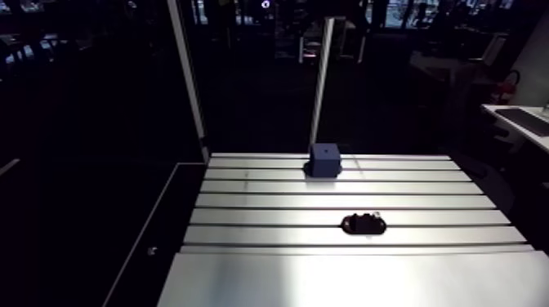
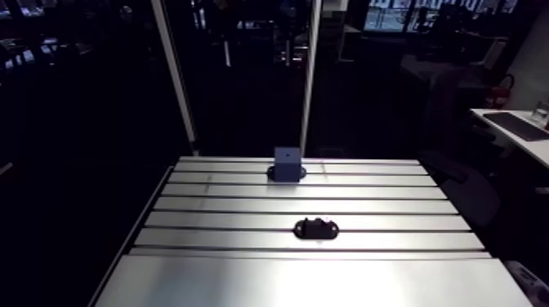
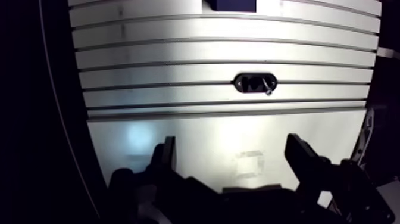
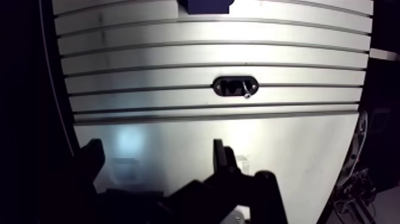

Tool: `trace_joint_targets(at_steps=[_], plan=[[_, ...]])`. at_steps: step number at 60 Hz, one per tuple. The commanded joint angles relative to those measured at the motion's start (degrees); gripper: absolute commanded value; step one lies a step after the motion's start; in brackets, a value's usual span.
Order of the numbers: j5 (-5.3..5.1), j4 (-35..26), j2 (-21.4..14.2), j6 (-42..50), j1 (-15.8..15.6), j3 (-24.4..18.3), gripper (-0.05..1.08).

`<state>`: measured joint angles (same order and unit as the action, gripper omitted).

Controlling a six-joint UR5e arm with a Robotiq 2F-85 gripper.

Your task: Pick up the M10 bolt and insert it into the hole until fully seated.

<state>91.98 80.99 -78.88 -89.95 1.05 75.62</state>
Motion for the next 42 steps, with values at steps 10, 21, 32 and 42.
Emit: trace_joint_targets(at_steps=[10, 21, 32, 42], plan=[[-1.15, 1.94, 4.31, -5.10, 1.14, -3.34, 0.01], [-1.22, 1.94, 4.13, -5.10, 1.30, -2.82, 0.01], [-1.15, 1.94, 4.22, -5.10, 1.06, -3.06, 0.01], [-0.98, 2.10, 4.22, -5.26, 0.97, -2.81, 0.01]])
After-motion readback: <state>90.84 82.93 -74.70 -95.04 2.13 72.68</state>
